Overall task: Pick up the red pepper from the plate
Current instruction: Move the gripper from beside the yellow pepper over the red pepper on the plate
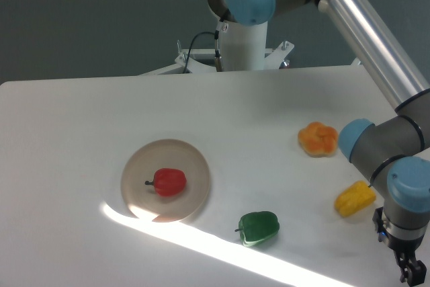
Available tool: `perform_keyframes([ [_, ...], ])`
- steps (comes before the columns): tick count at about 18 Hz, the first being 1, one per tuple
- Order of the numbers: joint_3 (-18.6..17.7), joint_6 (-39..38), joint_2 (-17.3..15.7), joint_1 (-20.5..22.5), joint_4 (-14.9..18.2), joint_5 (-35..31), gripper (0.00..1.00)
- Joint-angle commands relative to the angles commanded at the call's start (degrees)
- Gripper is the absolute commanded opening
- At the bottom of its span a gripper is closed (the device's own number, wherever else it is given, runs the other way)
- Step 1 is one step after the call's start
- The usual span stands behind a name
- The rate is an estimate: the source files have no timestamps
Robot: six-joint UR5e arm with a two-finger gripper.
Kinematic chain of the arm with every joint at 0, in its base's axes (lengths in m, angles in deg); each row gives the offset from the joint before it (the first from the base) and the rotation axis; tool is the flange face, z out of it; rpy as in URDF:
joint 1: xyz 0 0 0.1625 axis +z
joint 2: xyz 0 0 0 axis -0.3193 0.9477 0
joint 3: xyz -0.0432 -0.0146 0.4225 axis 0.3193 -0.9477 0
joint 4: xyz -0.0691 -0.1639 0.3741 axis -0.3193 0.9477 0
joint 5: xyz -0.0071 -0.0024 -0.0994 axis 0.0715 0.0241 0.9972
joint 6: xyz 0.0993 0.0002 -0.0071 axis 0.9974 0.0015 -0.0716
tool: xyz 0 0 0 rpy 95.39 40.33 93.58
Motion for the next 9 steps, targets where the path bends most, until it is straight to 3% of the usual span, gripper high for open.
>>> perform_keyframes([
  [9, -5.0, -1.2, -4.1, -2.5, 0.4, 1.8, 1.0],
])
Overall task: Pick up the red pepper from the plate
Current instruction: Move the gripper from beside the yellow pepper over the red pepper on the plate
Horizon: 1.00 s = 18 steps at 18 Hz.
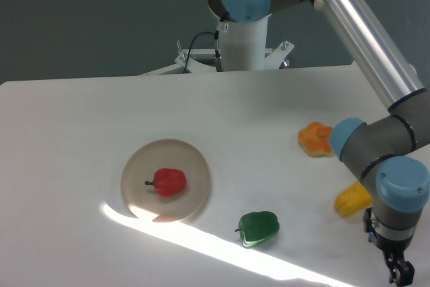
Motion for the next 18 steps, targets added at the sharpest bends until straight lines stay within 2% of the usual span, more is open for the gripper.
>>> perform_keyframes([
  [4, -4.3, -2.8, -3.5, -1.6, 0.1, 0.3, 1.0],
  [9, -11.6, -8.8, -9.8, -4.7, 0.2, -0.1, 1.0],
  [12, -16.6, -13.5, -13.8, -6.9, 0.4, 0.2, 1.0],
  [18, -28.2, -14.2, -23.3, -11.8, 0.4, -0.2, 1.0],
])
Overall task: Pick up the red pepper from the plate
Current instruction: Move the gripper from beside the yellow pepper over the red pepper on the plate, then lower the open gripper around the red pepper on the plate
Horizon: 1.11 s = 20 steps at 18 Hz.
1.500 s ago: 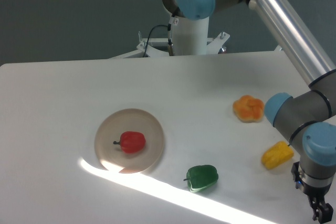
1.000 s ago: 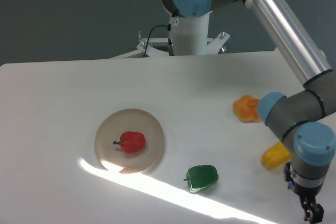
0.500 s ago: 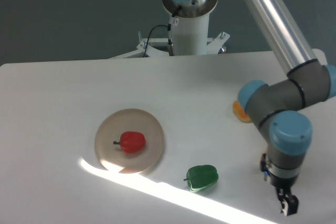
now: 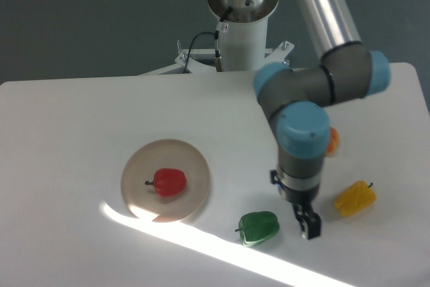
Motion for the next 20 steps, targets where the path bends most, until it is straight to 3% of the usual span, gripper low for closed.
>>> perform_keyframes([
  [5, -8.3, -4.5, -5.1, -3.9, -0.5, 0.3, 1.0],
  [10, -12.2, -12.2, -6.3, -8.5, -1.1, 0.4, 1.0],
  [14, -13.6, -16.6, -5.7, -10.7, -5.1, 0.6, 1.0],
  [20, -13.5, -17.1, -4.0, -13.4, -6.4, 1.1, 1.0],
])
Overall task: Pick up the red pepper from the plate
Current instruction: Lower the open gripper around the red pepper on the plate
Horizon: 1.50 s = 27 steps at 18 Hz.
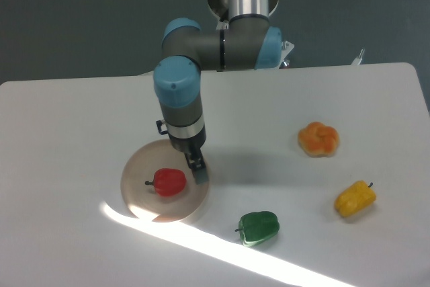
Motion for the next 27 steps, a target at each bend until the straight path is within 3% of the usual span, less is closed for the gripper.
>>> perform_keyframes([
  [3, -0.1, -0.2, 1.1, -1.2, -1.9, 0.0, 1.0],
  [27, -0.2, 0.3, 5.5, -3.1, -5.4, 0.0, 1.0],
])
